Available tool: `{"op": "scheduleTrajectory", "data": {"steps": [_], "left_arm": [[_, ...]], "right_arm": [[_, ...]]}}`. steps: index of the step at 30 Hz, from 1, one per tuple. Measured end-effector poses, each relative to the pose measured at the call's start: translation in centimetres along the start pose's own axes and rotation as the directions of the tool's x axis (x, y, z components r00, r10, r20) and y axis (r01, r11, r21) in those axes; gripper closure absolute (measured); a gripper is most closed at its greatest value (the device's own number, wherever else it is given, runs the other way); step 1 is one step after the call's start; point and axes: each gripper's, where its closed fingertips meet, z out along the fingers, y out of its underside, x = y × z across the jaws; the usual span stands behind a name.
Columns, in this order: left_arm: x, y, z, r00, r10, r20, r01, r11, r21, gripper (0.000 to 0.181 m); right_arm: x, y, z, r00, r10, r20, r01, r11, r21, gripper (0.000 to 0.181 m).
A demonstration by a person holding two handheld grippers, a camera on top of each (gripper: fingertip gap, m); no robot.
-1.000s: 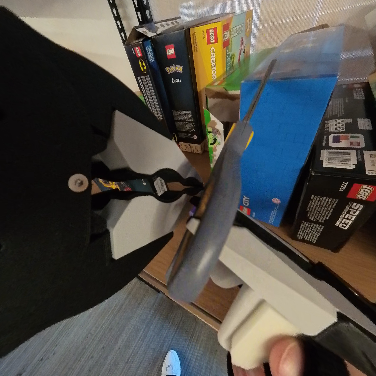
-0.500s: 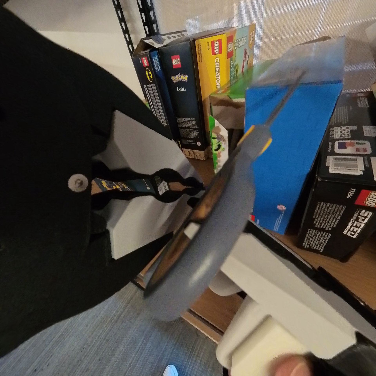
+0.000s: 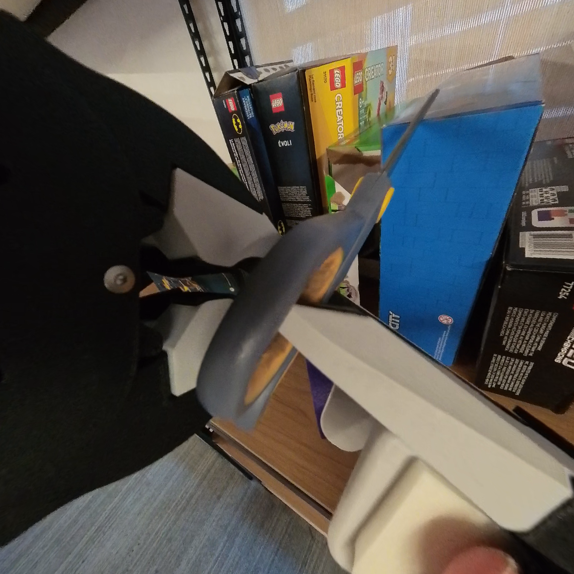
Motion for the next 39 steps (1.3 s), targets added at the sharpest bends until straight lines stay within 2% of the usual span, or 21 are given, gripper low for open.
{"op": "scheduleTrajectory", "data": {"steps": [1, 7, 11, 14, 24, 30, 34, 39], "left_arm": [[-0.1, 0.1, 0.0, 1.000, 0.003, 0.004, -0.003, 1.000, -0.004, 0.181], [-0.3, 0.4, -0.3, 1.000, -0.005, 0.004, 0.005, 1.000, -0.007, 0.181], [-0.3, 0.5, -0.4, 1.000, -0.012, 0.003, 0.012, 1.000, -0.004, 0.181], [-0.3, 0.4, -0.6, 1.000, -0.020, -0.001, 0.020, 1.000, 0.006, 0.181], [-0.6, -0.1, -1.7, 0.999, -0.037, 0.010, 0.037, 0.998, 0.043, 0.181], [-0.6, -0.2, -1.8, 0.999, -0.035, 0.021, 0.034, 0.998, 0.056, 0.181], [-0.9, 0.1, -1.9, 0.998, -0.051, 0.026, 0.049, 0.997, 0.065, 0.181], [-0.9, 0.9, -1.0, 0.997, -0.074, 0.009, 0.073, 0.996, 0.054, 0.181]], "right_arm": [[-0.1, 0.0, 0.1, 1.000, 0.002, 0.003, -0.002, 1.000, -0.004, 0.142], [-0.4, 0.1, 0.3, 1.000, 0.018, -0.004, -0.018, 1.000, -0.012, 0.132], [-0.9, 0.2, 0.4, 1.000, 0.027, 0.010, -0.027, 1.000, -0.013, 0.132], [-1.6, -0.2, 0.5, 0.997, 0.033, 0.064, -0.035, 0.999, 0.024, 0.132], [-0.8, 0.3, 0.0, 0.996, -0.088, -0.002, 0.088, 0.996, -0.011, 0.134], [-2.0, -0.7, -0.4, 0.990, -0.085, 0.109, 0.078, 0.994, 0.072, 0.132], [-1.9, -0.5, -1.0, 0.983, -0.151, 0.100, 0.145, 0.987, 0.071, 0.132], [-2.6, -0.4, -1.6, 0.938, -0.342, 0.063, 0.338, 0.939, 0.067, 0.131]]}}
